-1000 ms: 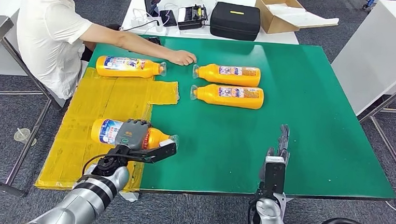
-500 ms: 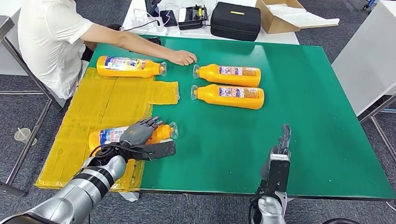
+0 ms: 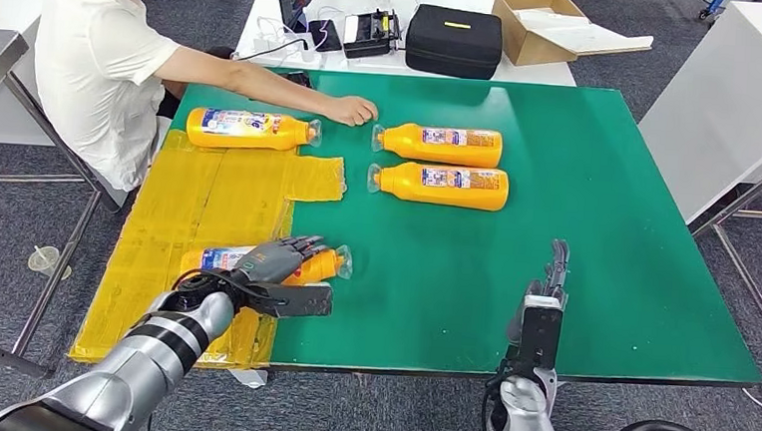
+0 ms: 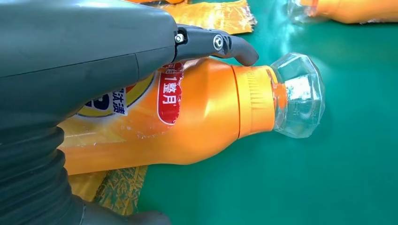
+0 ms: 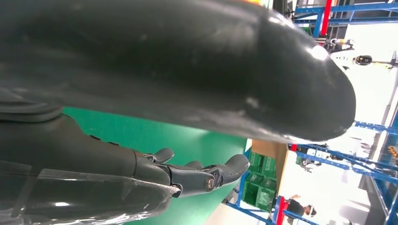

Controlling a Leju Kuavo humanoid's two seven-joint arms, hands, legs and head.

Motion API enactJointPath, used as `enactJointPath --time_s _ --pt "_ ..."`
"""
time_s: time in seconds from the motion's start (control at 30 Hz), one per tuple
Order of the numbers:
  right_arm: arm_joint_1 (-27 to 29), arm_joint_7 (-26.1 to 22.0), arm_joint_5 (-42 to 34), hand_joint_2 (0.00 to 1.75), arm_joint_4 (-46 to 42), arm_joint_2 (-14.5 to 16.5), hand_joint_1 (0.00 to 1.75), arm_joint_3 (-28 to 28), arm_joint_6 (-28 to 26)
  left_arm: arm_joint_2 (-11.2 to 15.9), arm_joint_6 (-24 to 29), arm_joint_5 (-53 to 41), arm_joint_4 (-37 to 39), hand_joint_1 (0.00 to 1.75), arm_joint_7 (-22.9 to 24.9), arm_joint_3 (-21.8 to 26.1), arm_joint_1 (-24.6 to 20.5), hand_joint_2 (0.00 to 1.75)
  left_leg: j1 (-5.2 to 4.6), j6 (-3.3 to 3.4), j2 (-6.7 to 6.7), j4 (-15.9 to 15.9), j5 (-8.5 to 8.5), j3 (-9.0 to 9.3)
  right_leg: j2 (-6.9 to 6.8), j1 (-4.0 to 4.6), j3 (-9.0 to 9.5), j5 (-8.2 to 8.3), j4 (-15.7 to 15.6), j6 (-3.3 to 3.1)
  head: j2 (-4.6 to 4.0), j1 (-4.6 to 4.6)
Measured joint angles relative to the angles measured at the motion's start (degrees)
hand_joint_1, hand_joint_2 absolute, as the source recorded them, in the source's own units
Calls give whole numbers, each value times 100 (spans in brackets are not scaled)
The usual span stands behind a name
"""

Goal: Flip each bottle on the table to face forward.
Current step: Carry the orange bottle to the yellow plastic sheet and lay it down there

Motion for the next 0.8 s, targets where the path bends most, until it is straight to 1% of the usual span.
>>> enactJointPath --time_s 0.2,0.33,0.4,0.53,0.6,0.67,0.8 --pt "31 0 106 0 -17 -44 0 52 -196 28 1095 363 -647 0 -56 -314 297 175 0 0 1 0 0 -1 1 0 -2 0 0 0 0 0" --pt "40 -2 421 0 -20 -119 0 158 -600 15 1792 727 -1277 0 -84 -467 660 175 -1 -1 2 0 -2 -2 1 0 -5 -1 0 0 0 0" --pt "44 -2 473 0 -20 -165 0 201 -697 8 2038 880 -1592 0 -108 -524 846 175 -1 -1 2 0 -2 -3 1 0 -6 -2 -1 0 0 0" --pt "67 -2 697 175 -14 -246 0 251 -801 12 2380 1031 -2122 0 -86 -592 1104 175 0 -1 2 0 -3 -4 1 0 -7 -2 -1 0 0 0" --pt "30 48 1243 175 90 -313 0 283 -928 22 2423 1120 -2326 0 -106 -627 1173 175 0 -1 3 -1 -3 -4 1 1 -7 -1 -1 0 0 -1" --pt "-60 190 1987 175 330 -425 0 330 -1014 33 2390 1212 -2483 0 -163 -682 1223 175 0 0 4 -1 -2 -3 1 1 -6 -1 -1 0 0 -1" --pt "-350 768 3281 175 985 -755 0 432 -1007 38 2278 1485 -2736 0 -357 -765 1319 175 -3 4 -4 1 2 -4 -4 -2 -2 1 -1 2 0 1"
